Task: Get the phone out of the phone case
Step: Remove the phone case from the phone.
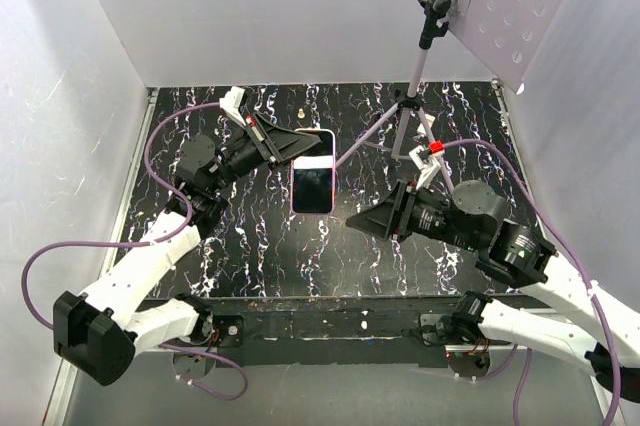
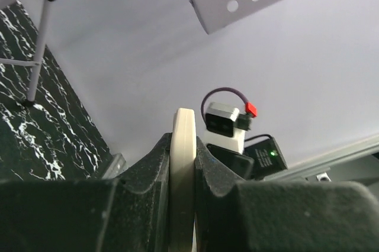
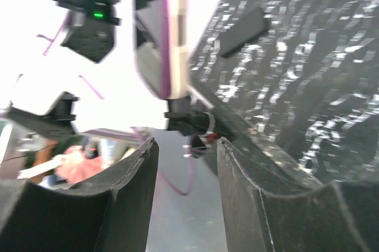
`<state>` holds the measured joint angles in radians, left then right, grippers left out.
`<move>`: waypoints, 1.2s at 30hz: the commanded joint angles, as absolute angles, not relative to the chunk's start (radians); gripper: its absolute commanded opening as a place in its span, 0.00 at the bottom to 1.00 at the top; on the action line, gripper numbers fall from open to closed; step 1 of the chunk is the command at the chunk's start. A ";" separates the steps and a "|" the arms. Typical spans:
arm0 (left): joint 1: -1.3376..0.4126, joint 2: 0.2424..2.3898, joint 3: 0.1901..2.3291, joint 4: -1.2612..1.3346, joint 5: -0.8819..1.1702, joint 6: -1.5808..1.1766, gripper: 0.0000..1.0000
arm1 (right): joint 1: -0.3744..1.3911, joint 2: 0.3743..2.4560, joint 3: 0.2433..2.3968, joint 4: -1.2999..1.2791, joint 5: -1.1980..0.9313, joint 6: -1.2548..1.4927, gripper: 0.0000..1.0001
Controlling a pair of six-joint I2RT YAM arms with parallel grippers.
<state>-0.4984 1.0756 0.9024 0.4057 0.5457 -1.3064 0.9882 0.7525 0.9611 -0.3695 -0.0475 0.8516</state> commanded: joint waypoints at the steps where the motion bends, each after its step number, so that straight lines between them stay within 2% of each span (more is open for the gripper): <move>1: -0.492 1.066 0.900 0.419 0.456 -1.311 0.00 | 0.983 0.779 0.952 -0.087 -0.186 1.071 0.50; 7: -0.492 1.058 0.902 0.403 0.469 -1.319 0.00 | 0.970 0.799 0.956 -0.075 -0.163 1.075 0.47; 17: -0.492 1.071 0.881 0.466 0.505 -1.377 0.00 | 0.897 0.847 0.930 0.021 -0.251 1.126 0.43; 36: -0.552 1.069 0.822 0.508 0.494 -1.422 0.00 | 0.822 0.999 0.884 0.193 -0.330 1.157 0.41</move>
